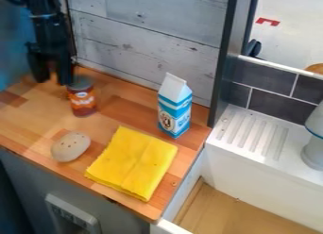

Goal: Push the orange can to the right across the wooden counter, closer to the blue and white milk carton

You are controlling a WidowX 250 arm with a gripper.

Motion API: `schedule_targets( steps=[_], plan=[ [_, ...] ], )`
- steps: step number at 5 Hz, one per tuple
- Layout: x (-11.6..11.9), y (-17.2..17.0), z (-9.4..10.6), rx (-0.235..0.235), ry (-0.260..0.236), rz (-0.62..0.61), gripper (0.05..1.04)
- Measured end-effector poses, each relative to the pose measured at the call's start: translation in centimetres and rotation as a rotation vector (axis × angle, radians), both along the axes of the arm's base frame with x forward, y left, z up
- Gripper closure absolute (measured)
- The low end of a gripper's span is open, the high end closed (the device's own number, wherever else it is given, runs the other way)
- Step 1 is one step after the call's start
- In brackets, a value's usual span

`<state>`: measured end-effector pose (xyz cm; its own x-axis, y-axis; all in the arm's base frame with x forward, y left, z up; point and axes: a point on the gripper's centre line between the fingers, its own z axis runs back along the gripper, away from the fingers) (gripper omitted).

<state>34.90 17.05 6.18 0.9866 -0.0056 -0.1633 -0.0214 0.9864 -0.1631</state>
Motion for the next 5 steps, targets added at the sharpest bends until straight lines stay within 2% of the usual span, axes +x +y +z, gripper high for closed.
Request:
schedule_targets(
  steps=[3, 4, 5],
  plan=[
    [1.7, -4.1, 0.1, -0.038, -0.019, -0.042, 0.083],
    [1.4, -4.7, 0.3, -0.063, -0.029, -0.040, 0.083],
    [1.6, -4.7, 1.0, -0.044, -0.089, -0.048, 0.083]
  ],
)
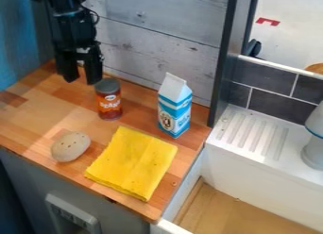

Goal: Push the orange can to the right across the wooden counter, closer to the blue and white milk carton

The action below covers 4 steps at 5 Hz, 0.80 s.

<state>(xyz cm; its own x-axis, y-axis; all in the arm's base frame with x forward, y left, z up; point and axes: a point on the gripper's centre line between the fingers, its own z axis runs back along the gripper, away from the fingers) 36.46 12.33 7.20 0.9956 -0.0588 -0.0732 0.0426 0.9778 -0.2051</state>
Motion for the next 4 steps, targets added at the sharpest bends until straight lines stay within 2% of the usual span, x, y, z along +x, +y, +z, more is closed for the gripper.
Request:
schedule_targets(
  steps=[1, 2, 3, 4],
  plan=[
    [0.2, 0.2, -0.3, 0.033, -0.067, -0.012, 0.083],
    [-0.1, 1.1, -0.7, 0.095, -0.059, -0.074, 0.083],
    [-0.4, 1.4, -0.9, 0.109, -0.061, -0.162, 0.083],
    [-0.5, 1.6, -1.0, 0.163, -0.036, -0.221, 0.083]
  ],
)
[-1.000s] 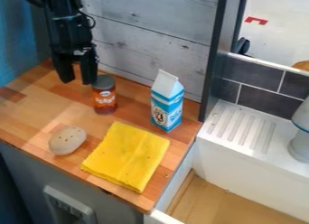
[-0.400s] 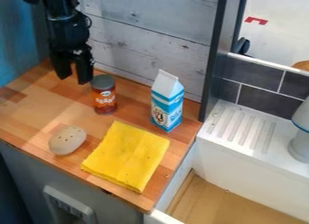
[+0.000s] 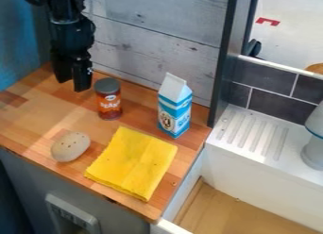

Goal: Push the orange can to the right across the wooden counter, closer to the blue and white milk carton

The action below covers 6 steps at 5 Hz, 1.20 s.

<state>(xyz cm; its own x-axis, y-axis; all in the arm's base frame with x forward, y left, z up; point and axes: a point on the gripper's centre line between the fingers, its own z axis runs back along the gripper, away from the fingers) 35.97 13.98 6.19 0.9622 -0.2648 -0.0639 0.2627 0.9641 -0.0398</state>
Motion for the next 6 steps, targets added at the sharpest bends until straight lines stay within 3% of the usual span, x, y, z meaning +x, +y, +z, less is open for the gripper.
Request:
schedule_targets(
  steps=[1, 2, 4, 5, 6],
  plan=[
    [-0.19, -0.05, 0.02, 0.005, 0.016, -0.076, 0.083],
    [-0.33, 0.60, -0.07, 0.044, 0.025, -0.102, 0.083],
    [-0.38, 0.58, -0.09, 0.105, 0.045, -0.025, 0.083],
    [-0.69, 0.15, 0.60, 0.131, 0.096, -0.007, 0.083],
    [-0.71, 0.20, 0.62, 0.134, 0.099, -0.002, 0.083]
  ],
)
